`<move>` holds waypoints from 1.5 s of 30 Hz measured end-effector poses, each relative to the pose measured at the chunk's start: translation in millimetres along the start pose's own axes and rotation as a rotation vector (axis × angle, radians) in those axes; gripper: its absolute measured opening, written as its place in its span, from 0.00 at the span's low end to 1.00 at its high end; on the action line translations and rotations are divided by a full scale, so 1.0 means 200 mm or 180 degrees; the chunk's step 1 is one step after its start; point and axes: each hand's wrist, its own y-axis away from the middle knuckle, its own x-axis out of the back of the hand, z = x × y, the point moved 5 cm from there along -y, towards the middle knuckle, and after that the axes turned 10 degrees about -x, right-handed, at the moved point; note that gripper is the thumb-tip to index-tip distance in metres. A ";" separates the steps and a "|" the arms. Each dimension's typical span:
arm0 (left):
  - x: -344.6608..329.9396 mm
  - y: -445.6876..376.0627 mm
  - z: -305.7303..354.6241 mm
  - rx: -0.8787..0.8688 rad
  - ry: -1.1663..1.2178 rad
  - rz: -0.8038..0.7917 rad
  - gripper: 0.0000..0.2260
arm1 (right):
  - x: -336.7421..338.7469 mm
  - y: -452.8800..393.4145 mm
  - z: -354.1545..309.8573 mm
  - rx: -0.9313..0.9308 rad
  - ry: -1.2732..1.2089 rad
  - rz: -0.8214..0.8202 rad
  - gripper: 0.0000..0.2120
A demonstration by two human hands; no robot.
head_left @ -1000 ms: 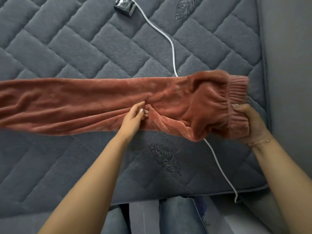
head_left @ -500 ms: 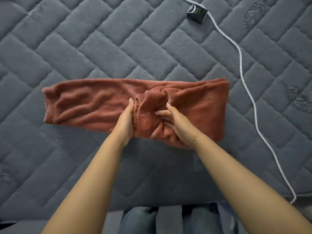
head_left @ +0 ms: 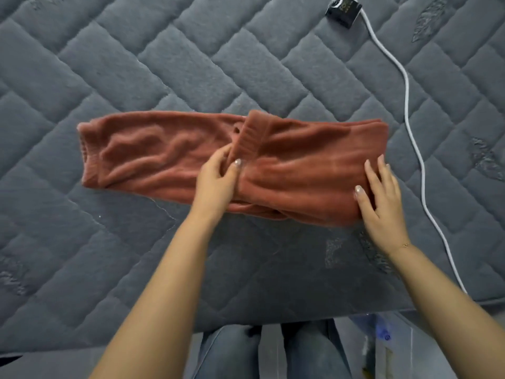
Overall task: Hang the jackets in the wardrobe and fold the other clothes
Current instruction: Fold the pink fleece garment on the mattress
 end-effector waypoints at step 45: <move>0.85 -0.04 0.06 0.0612 0.1094 0.0464 0.19 | -0.37 -0.06 -1.15 -0.1605 -0.4563 -0.3413 0.29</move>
